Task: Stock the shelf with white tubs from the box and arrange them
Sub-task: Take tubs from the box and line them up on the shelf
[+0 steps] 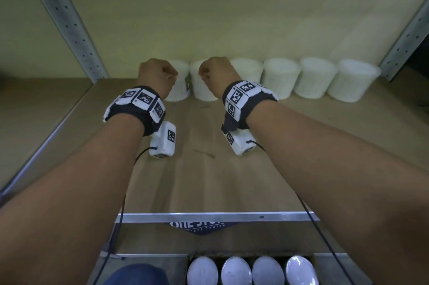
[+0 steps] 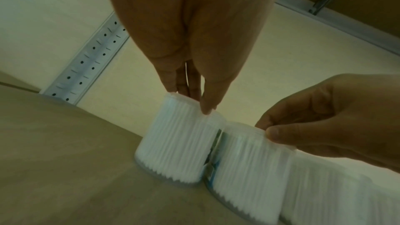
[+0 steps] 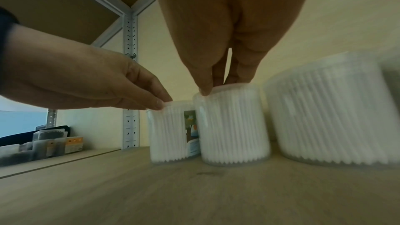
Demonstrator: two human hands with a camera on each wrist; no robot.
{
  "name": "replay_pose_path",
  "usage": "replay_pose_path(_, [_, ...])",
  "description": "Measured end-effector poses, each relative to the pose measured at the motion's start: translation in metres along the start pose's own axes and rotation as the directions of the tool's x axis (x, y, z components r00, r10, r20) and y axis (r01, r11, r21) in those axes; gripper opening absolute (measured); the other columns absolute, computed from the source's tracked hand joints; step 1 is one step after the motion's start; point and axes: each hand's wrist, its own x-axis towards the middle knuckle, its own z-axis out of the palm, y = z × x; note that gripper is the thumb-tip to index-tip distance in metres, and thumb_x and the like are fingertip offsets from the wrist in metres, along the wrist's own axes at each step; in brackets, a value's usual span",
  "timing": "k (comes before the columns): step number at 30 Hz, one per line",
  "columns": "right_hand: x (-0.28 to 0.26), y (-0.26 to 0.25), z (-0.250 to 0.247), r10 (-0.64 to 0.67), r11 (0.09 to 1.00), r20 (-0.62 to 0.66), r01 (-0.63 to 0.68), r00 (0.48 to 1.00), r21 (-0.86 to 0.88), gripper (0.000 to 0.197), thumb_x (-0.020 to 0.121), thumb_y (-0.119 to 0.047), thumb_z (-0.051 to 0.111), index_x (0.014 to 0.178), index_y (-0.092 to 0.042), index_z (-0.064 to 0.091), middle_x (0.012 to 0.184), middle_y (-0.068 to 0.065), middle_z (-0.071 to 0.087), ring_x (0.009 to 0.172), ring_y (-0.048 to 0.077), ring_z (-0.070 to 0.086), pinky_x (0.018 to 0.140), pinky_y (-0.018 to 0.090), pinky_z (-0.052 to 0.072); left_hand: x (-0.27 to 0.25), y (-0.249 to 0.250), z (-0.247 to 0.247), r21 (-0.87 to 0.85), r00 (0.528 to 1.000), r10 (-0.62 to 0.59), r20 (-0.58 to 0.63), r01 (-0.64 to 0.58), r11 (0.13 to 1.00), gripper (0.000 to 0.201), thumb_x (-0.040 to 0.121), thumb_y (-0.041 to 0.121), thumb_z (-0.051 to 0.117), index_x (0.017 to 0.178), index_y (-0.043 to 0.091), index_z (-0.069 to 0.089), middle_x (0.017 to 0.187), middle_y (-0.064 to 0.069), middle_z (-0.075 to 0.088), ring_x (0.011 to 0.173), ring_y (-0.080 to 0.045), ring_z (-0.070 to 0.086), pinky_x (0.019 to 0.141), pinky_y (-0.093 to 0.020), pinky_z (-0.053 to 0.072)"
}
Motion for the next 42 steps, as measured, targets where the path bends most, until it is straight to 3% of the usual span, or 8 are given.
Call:
replay_pose_path(5, [0.001, 0.004, 0.001, -0.004, 1.000, 0.010, 0.004, 1.000, 0.015, 0.035, 0.092, -0.001, 0.045, 0.122, -0.004, 0.064, 0.128, 0.013, 0.061, 0.118, 0.026, 0.056, 0.101, 0.028, 0.039, -0.001, 0.000, 0.001, 0.012, 1.000, -0.001, 0.009, 0.000, 1.000, 0.022, 0.090, 0.010, 0.057, 0.105, 0.003, 0.072, 0.121, -0.016, 0.066, 0.115, -0.030, 0.058, 0.097, -0.027, 0.043])
replay_pose_path(12, [-0.028, 0.002, -0.008, 0.011, 0.996, -0.054, -0.006, 0.998, 0.092, 0.034, 0.093, -0.012, 0.050, 0.126, -0.008, 0.058, 0.132, 0.012, 0.055, 0.123, 0.025, 0.051, 0.101, 0.030, 0.041, -0.016, 0.004, -0.007, 0.036, 0.995, -0.023, 0.094, 0.019, 0.999, 0.041, 0.088, 0.019, 0.062, 0.128, 0.008, 0.057, 0.139, -0.013, 0.050, 0.128, -0.027, 0.046, 0.103, -0.028, 0.037])
replay_pose_path(20, [-0.109, -0.003, -0.031, 0.087, 0.995, 0.027, -0.088, 0.996, 0.041, 0.040, 0.087, -0.019, 0.057, 0.125, -0.010, 0.058, 0.128, 0.013, 0.048, 0.117, 0.030, 0.052, 0.097, 0.038, 0.048, -0.078, 0.018, -0.031, 0.037, 0.986, -0.016, 0.166, 0.010, 0.999, 0.041, 0.084, 0.020, 0.065, 0.124, 0.011, 0.061, 0.130, -0.010, 0.058, 0.119, -0.024, 0.056, 0.101, -0.028, 0.042])
replay_pose_path(24, [-0.160, -0.013, -0.038, 0.139, 0.989, 0.081, -0.143, 0.987, 0.046, 0.044, 0.085, -0.021, 0.058, 0.128, -0.011, 0.055, 0.132, 0.010, 0.044, 0.119, 0.030, 0.050, 0.100, 0.040, 0.046, -0.123, 0.038, -0.047, 0.016, 0.983, 0.032, 0.179, -0.035, 0.999, 0.034, 0.084, 0.018, 0.064, 0.117, 0.011, 0.064, 0.118, -0.008, 0.066, 0.109, -0.021, 0.060, 0.091, -0.021, 0.041])
replay_pose_path(30, [-0.231, -0.037, -0.044, 0.144, 0.987, 0.096, -0.150, 0.985, 0.052, 0.041, 0.087, -0.028, 0.056, 0.125, -0.015, 0.056, 0.130, 0.008, 0.050, 0.121, 0.027, 0.050, 0.098, 0.038, 0.046, -0.191, 0.057, -0.052, 0.049, 0.941, 0.056, 0.335, -0.077, 0.996, 0.032, 0.085, 0.027, 0.063, 0.116, 0.018, 0.064, 0.113, -0.002, 0.066, 0.107, -0.019, 0.059, 0.094, -0.029, 0.046])
replay_pose_path(34, [-0.272, -0.046, -0.035, 0.138, 0.987, 0.096, -0.145, 0.986, 0.070, 0.035, 0.085, -0.027, 0.057, 0.119, -0.017, 0.060, 0.121, 0.006, 0.056, 0.117, 0.025, 0.051, 0.094, 0.037, 0.049, -0.234, 0.062, -0.049, 0.040, 0.911, 0.063, 0.408, -0.087, 0.995, 0.030, 0.086, 0.028, 0.063, 0.115, 0.018, 0.064, 0.113, 0.001, 0.065, 0.091, -0.011, 0.055, 0.084, -0.023, 0.044])
replay_pose_path(37, [-0.303, -0.046, -0.023, 0.138, 0.986, 0.136, -0.150, 0.981, 0.079, 0.030, 0.085, -0.028, 0.058, 0.112, -0.016, 0.062, 0.115, 0.006, 0.059, 0.113, 0.026, 0.054, 0.094, 0.037, 0.049, -0.264, 0.061, -0.044, 0.046, 0.878, 0.052, 0.476, -0.084, 0.995, 0.026, 0.085, 0.027, 0.065, 0.110, 0.020, 0.064, 0.109, 0.001, 0.066, 0.090, -0.014, 0.057, 0.080, -0.021, 0.042])
replay_pose_path(42, [-0.344, -0.038, 0.012, 0.155, 0.974, 0.312, -0.198, 0.937, 0.109, 0.025, 0.084, -0.028, 0.062, 0.104, -0.015, 0.065, 0.108, 0.006, 0.063, 0.102, 0.024, 0.061, 0.089, 0.034, 0.052, -0.309, 0.051, -0.024, 0.069, 0.775, 0.001, 0.632, -0.057, 0.996, 0.027, 0.082, 0.026, 0.067, 0.107, 0.016, 0.067, 0.104, -0.001, 0.067, 0.098, -0.020, 0.063, 0.084, -0.026, 0.049])
